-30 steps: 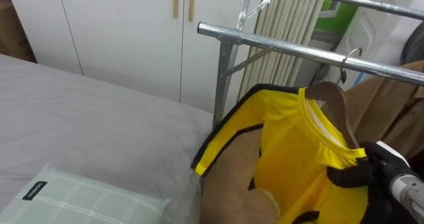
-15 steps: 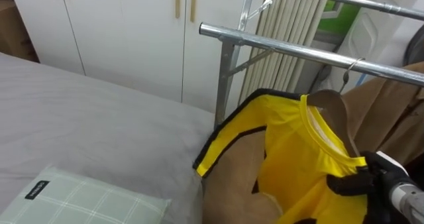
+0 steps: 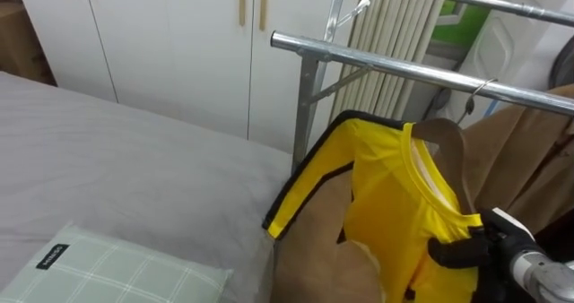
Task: Hang clothes
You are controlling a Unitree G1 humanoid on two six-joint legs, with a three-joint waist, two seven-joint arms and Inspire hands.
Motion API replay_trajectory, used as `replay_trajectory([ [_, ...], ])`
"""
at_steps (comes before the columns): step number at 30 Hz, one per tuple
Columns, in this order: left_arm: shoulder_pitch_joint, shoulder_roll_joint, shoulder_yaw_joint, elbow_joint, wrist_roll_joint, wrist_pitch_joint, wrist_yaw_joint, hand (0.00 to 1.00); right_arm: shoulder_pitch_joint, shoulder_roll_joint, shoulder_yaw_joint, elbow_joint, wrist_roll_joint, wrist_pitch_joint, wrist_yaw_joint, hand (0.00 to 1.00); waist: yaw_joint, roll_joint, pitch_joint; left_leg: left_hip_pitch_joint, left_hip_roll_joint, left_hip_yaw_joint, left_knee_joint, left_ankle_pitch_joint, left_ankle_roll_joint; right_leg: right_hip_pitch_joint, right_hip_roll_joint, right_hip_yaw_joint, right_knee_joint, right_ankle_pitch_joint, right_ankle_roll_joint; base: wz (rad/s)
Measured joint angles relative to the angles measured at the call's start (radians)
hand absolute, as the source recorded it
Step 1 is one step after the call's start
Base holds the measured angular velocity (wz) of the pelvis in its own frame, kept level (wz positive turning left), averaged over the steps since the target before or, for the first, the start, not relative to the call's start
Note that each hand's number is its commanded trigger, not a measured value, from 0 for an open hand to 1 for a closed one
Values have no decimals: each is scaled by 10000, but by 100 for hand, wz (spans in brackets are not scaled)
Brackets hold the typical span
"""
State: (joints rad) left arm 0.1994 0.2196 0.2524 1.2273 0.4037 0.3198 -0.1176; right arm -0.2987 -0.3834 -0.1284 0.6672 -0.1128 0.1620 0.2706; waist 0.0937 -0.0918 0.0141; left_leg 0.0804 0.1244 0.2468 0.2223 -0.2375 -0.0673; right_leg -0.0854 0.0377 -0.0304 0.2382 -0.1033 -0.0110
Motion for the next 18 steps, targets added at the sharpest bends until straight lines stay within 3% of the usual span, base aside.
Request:
replay_trajectory([
  [18, 2, 22, -212, 2, -2, 1, 0, 0, 5, 3, 16, 532, 901, -314, -280, 0, 18, -13, 3, 22, -5, 0, -16, 3, -4, 16, 7, 21, -4, -1, 1, 0],
])
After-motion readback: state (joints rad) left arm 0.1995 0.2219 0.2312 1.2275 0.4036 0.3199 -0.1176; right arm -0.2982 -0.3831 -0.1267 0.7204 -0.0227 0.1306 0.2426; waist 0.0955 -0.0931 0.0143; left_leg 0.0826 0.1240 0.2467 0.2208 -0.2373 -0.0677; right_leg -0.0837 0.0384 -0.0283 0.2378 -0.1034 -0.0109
